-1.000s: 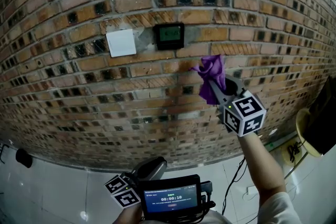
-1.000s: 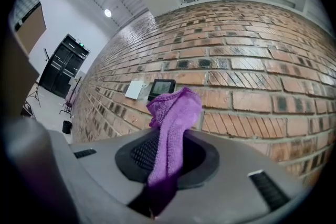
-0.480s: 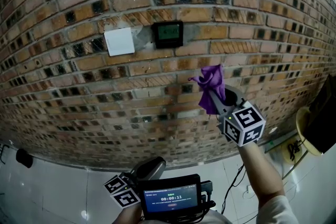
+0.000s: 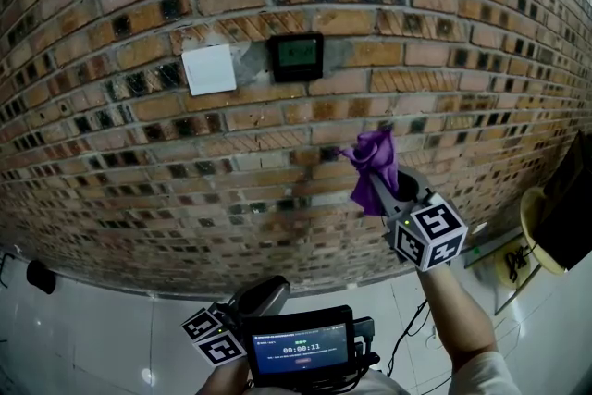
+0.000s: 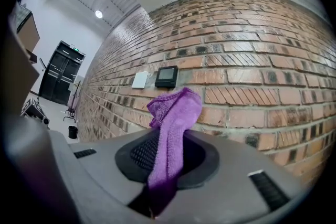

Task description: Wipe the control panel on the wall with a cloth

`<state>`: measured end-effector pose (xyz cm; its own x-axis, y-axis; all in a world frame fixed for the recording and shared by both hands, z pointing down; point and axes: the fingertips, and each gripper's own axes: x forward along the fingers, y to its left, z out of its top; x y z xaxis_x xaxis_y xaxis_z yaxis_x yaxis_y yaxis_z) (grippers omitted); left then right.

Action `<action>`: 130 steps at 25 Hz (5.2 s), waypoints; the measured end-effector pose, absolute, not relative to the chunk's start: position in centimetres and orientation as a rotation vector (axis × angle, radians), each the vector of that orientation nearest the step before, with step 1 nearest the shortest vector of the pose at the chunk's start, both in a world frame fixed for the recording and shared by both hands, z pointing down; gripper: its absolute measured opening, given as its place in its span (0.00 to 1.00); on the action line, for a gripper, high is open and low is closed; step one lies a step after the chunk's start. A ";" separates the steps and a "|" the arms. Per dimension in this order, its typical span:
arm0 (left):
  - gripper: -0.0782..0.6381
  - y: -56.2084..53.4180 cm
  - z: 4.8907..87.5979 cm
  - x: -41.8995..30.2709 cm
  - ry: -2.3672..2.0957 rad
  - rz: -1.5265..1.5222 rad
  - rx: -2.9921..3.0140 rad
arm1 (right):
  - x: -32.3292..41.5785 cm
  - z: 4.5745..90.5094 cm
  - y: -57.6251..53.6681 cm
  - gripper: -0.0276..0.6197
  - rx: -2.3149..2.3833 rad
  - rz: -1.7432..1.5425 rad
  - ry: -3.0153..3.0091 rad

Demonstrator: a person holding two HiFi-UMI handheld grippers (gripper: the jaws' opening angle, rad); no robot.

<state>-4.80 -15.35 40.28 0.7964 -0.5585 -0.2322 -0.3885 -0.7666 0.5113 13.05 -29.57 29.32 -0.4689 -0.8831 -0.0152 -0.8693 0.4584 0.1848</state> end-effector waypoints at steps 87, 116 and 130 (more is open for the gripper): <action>0.18 -16.2 41.0 -7.2 -0.775 -0.539 2.485 | 10.0 40.6 -19.5 0.16 1.421 0.040 -2.615; 0.18 -16.2 41.4 -6.3 -0.774 -0.518 2.478 | 7.8 40.7 -18.5 0.17 1.330 0.039 -2.647; 0.18 -16.0 41.4 -6.2 -0.772 -0.507 2.481 | 7.4 40.9 -18.3 0.16 1.314 0.045 -2.648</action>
<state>-6.20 -15.98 41.37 0.7709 -0.6051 -0.1992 -0.4232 -0.7201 0.5499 7.37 -18.30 40.86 -0.5913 -0.7866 0.1780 -0.7922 0.6078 0.0543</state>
